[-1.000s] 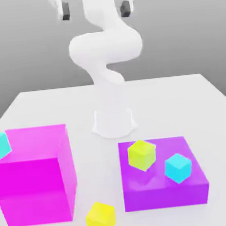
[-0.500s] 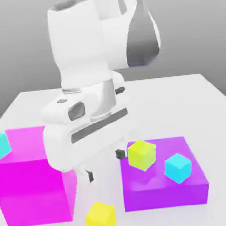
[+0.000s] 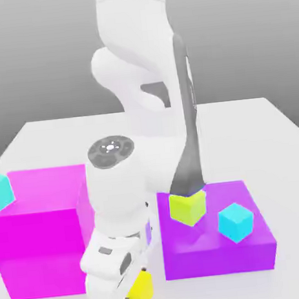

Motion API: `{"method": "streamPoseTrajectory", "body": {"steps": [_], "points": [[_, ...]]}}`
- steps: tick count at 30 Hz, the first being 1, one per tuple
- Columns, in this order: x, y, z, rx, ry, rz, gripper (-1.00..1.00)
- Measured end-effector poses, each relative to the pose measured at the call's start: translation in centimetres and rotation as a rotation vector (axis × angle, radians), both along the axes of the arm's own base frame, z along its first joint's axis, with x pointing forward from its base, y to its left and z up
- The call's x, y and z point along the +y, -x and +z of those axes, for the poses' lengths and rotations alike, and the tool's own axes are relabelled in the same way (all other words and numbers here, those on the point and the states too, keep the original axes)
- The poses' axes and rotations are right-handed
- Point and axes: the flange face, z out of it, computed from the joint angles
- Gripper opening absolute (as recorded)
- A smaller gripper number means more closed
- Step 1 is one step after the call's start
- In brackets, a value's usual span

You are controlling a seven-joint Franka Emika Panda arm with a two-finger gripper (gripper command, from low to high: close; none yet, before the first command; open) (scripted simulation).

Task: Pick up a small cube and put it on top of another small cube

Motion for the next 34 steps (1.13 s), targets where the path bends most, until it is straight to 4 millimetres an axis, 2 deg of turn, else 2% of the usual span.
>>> {"method": "streamPoseTrajectory", "body": {"steps": [2,4,8,9,11,13,14,18,22,25,26,27,30,31,34], "points": [[0.0,0.1,-0.5,0.001,-0.001,0.0,-1.0],[0.0,-0.1,0.8,0.0,0.001,0.001,-1.0],[0.0,-0.1,5.3,-0.004,-0.003,-0.003,-1.0],[0.2,-1.1,6.8,-0.032,-0.019,-0.025,-1.0],[-0.9,-2.5,10.2,-0.063,-0.045,-0.087,-1.0],[-3.2,-3.1,13.5,-0.071,-0.058,-0.157,-1.0],[-4.9,-3.1,15.1,-0.073,-0.062,-0.204,-1.0],[-10.9,-2.1,21.6,-0.069,-0.066,-0.367,-1.0],[-16.0,0.5,27.7,-0.057,-0.058,-0.52,-1.0],[-20.4,3.8,31.9,-0.042,-0.047,-0.659,-1.0],[-21.4,4.9,32.0,-0.023,-0.028,-0.686,-1.0],[-21.9,5.4,31.3,-0.011,-0.016,-0.699,-1.0],[-22.4,5.8,27.4,-0.001,-0.006,-0.711,-1.0],[-22.4,5.9,26.2,0.0,-0.005,-0.712,1.0],[-22.4,5.9,26.2,0.0,-0.005,-0.712,1.0]]}}
